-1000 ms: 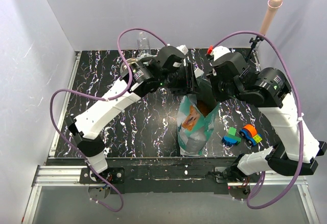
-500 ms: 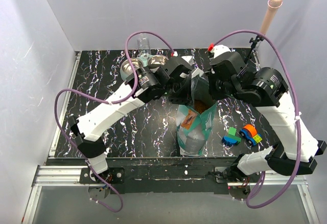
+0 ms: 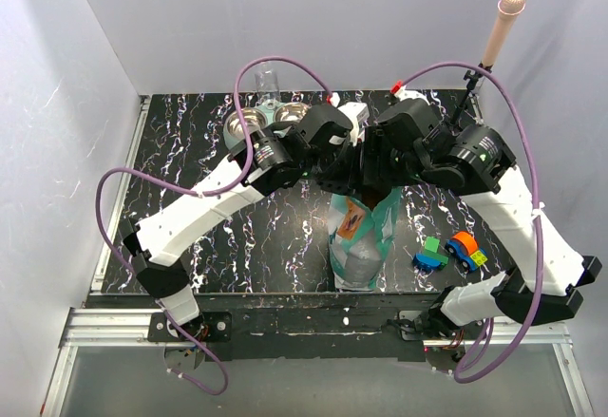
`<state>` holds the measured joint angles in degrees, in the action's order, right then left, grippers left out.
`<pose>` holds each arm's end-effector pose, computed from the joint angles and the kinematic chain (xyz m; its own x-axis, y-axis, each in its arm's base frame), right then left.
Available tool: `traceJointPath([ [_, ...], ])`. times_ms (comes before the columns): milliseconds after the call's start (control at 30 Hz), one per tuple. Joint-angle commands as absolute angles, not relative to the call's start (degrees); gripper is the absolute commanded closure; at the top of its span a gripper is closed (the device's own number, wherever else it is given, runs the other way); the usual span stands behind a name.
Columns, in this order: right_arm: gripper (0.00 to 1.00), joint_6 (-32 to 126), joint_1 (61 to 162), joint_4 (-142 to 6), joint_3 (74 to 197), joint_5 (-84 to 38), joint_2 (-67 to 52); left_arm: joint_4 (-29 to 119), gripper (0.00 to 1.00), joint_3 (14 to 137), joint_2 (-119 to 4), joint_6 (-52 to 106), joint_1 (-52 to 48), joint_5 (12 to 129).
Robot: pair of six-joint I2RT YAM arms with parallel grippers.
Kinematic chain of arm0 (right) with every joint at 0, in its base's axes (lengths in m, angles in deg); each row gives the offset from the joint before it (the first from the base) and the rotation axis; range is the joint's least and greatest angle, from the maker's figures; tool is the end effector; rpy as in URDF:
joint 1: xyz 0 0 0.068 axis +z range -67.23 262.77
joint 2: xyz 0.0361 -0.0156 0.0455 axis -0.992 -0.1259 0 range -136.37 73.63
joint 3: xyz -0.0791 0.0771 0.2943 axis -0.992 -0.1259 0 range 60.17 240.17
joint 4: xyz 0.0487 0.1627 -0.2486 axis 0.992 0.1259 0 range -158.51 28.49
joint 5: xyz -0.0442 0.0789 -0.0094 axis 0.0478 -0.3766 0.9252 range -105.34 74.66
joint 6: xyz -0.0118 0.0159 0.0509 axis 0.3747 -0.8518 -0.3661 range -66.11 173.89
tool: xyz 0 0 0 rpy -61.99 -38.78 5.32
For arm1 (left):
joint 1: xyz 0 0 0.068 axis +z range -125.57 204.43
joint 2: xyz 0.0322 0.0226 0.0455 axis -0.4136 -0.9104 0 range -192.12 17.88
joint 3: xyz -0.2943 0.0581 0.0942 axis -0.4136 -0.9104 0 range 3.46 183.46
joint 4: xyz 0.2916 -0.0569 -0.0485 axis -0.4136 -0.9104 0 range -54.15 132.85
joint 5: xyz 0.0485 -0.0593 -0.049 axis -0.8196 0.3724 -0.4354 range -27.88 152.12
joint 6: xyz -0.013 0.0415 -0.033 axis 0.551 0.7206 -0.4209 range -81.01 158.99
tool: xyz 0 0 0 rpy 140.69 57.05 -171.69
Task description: Serve the pet food
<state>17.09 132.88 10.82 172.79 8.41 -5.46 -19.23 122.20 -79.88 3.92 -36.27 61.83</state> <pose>0.1671 0.1769 0.5461 -0.6810 0.0402 -0.7312 -0.1428 0.9720 0.1865 0.1916 -0.3410 0.5035 -0.7633 0.1861 -0.6187 0.5273 0.7328 -0.4301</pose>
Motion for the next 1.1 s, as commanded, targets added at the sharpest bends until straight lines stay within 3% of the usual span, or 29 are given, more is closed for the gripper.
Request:
traceJointPath([
  [0, 0.31, 9.78, 133.13, 22.72, 170.30, 6.37, -3.89, -10.23, 1.00, 122.37, -74.67, 6.38, -36.12, 63.27],
  [200, 0.44, 9.24, 133.04, 22.72, 168.36, 11.02, -0.64, -12.95, 1.00, 124.57, -74.76, 8.58, -36.12, 60.37],
  [700, 0.49, 12.14, 132.52, 22.72, 169.50, 14.63, -0.72, -15.60, 1.00, 126.24, -75.02, 12.80, -36.12, 60.19],
  [767, 0.63, 12.58, 132.52, 22.72, 169.94, 14.98, -1.51, -14.63, 1.00, 126.07, -75.20, 12.97, -36.12, 61.68],
  [800, 0.87, 12.58, 132.52, 22.81, 170.03, 15.68, -1.51, -13.84, 1.00, 126.07, -75.28, 13.23, -36.12, 62.03],
  [833, 0.98, 11.45, 132.52, 22.81, 169.77, 17.08, -0.73, -13.49, 1.00, 126.07, -75.37, 13.59, -36.12, 64.39],
  [933, 0.99, 7.40, 132.34, 22.29, 167.31, 21.22, 4.09, -13.66, 0.66, 125.28, -74.50, 13.59, -35.69, 61.09],
  [1067, 0.99, 10.72, 132.16, 16.59, 165.12, 20.27, 10.51, -7.45, 0.45, 114.67, -67.05, 10.18, -29.56, 58.33],
])
